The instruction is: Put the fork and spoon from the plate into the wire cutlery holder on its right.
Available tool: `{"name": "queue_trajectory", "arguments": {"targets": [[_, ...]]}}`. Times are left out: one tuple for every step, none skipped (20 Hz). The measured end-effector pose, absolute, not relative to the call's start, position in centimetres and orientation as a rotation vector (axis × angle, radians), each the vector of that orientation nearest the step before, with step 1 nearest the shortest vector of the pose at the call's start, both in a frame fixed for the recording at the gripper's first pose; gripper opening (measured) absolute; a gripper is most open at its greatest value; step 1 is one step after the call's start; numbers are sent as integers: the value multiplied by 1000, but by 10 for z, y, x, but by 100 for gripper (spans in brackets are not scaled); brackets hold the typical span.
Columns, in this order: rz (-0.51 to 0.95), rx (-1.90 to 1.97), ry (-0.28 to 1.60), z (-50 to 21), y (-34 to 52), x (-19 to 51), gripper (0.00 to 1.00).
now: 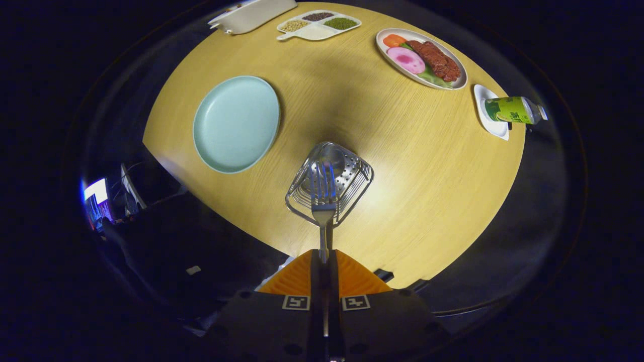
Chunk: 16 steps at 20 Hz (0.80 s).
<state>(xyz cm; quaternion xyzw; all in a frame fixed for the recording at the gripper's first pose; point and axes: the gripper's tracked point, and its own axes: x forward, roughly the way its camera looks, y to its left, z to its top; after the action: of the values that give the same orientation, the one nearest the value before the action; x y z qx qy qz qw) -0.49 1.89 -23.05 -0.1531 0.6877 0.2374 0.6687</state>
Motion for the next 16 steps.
{"name": "queue_trajectory", "arguments": {"targets": [[533, -382, 1574, -234, 18, -3, 8], [530, -423, 1592, -238, 18, -1, 8], [525, -460, 1613, -236, 18, -1, 8], [527, -489, 1634, -237, 19, -1, 8], [529, -512, 1651, -239, 20, -2, 8], [526, -535, 1669, -241, 18, -2, 8], [522, -545, 1684, -239, 19, -2, 8], [515, -544, 1692, -239, 20, -1, 9], [509, -540, 1693, -239, 22, 3, 9], [492, -534, 1691, -243, 20, 4, 12], [475, -526, 1691, -244, 18, 4, 13], [466, -518, 1693, -244, 15, 5, 14], [462, -506, 1683, -244, 16, 8, 18], [458, -498, 1670, -243, 15, 10, 36], [458, -493, 1654, -242, 15, 10, 44], [462, -488, 1633, -241, 15, 11, 52]]}}
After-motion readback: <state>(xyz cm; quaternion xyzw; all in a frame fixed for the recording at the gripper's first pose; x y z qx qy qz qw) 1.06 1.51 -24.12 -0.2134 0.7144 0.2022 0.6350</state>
